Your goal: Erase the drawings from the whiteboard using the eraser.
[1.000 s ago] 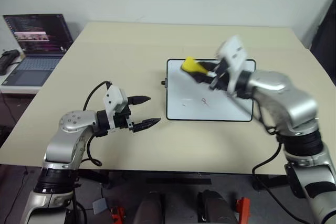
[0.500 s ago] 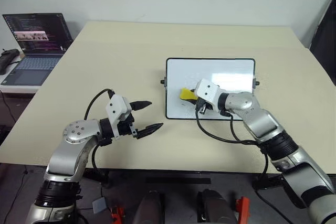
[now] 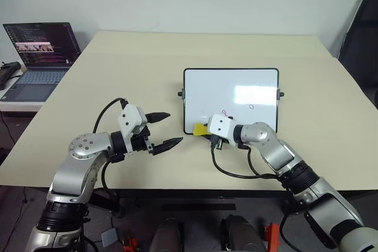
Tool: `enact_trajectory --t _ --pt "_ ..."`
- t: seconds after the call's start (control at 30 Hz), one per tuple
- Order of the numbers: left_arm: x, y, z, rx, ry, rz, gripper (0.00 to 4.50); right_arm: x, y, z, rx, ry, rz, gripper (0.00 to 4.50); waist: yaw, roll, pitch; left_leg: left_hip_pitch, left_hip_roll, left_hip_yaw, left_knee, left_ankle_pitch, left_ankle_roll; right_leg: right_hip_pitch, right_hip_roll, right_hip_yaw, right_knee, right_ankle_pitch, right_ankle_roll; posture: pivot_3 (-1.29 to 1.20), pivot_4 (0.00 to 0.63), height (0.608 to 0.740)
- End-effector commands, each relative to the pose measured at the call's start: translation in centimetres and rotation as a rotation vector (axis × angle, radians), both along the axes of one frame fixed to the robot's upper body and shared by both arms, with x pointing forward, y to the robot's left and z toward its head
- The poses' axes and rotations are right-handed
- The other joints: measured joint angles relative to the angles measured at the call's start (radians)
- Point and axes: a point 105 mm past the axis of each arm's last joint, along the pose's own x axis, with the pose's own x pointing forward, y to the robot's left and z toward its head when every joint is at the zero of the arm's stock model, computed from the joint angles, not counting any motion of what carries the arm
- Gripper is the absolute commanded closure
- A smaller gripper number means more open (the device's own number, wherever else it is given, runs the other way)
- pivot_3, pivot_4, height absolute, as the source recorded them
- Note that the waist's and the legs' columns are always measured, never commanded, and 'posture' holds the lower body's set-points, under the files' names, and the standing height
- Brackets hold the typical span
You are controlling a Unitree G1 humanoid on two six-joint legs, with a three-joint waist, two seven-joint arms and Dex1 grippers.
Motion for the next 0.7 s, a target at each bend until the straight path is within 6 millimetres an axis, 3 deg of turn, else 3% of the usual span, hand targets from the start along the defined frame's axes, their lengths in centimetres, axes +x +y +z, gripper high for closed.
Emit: enact_trajectory --t 0.03,0.1,0.23,0.3,0.4,0.47,0.53,0.63,0.7 --pt "0.2 -0.1 1.3 0.009 -0.043 -0.016 0.00 1.0 -2.7 -1.4 -0.015 0.073 -0.106 3.41 0.002 -0.001 0.000 0.001 0.000 0.000 0.000 0.000 0.000 0.000 0.000 0.000 0.000 0.000 0.000 0.00 0.150 0.740" --pt "0.3 -0.1 1.5 0.005 -0.046 -0.021 0.00 1.0 -2.7 0.0 0.030 0.064 -0.098 3.42 0.006 -0.001 0.000 0.000 0.000 0.000 0.000 0.000 0.000 -0.001 0.000 0.000 0.000 0.000 0.000 0.00 0.150 0.740" --pt "0.6 -0.1 2.8 -0.020 -0.063 -0.032 0.00 -0.4 -2.9 5.6 0.207 0.059 -0.017 3.43 0.014 -0.001 0.000 -0.007 0.000 0.000 0.000 0.000 0.000 -0.003 0.000 0.000 -0.001 0.000 0.000 0.00 0.150 0.740" --pt "0.7 0.1 3.7 -0.032 -0.072 -0.038 0.00 -1.8 -3.8 8.8 0.265 0.056 0.026 3.43 0.014 0.000 0.001 -0.017 0.000 -0.001 0.000 0.000 0.000 -0.012 0.000 -0.001 0.000 0.004 0.005 0.00 0.150 0.740" --pt "0.9 0.3 4.9 -0.034 -0.085 -0.048 0.00 -3.8 -5.9 13.0 0.318 0.051 0.050 3.43 0.013 0.000 0.002 -0.022 0.000 -0.001 -0.002 0.000 0.000 -0.018 0.000 -0.002 0.000 0.006 0.002 0.00 0.150 0.740" --pt "1.0 0.4 5.4 -0.032 -0.092 -0.053 0.00 -4.6 -7.5 14.3 0.314 0.048 0.036 3.43 0.012 0.000 0.002 -0.021 0.000 -0.001 -0.004 -0.001 -0.001 -0.018 0.000 -0.002 -0.002 0.004 0.001 0.00 0.150 0.740" --pt "1.2 0.4 5.9 -0.020 -0.100 -0.061 0.00 -5.1 -10.4 14.9 0.262 0.030 -0.022 3.43 0.013 -0.001 0.002 -0.021 0.000 -0.001 -0.008 -0.002 -0.002 -0.018 0.000 -0.002 -0.004 0.003 0.001 0.00 0.150 0.740" --pt "1.4 0.4 5.9 -0.005 -0.093 -0.071 0.00 -5.3 -14.9 14.5 0.177 0.029 -0.154 3.43 0.015 -0.001 0.002 -0.021 -0.001 0.000 -0.012 -0.002 -0.002 -0.018 -0.001 -0.002 -0.007 0.003 0.002 0.00 0.150 0.740" --pt "1.5 0.4 5.6 0.014 -0.079 -0.072 0.00 -5.4 -16.7 13.7 0.137 0.040 -0.208 3.43 0.014 -0.001 0.002 -0.021 -0.001 0.000 -0.013 -0.002 -0.002 -0.018 -0.001 -0.002 -0.008 0.002 0.002 0.00 0.150 0.740"
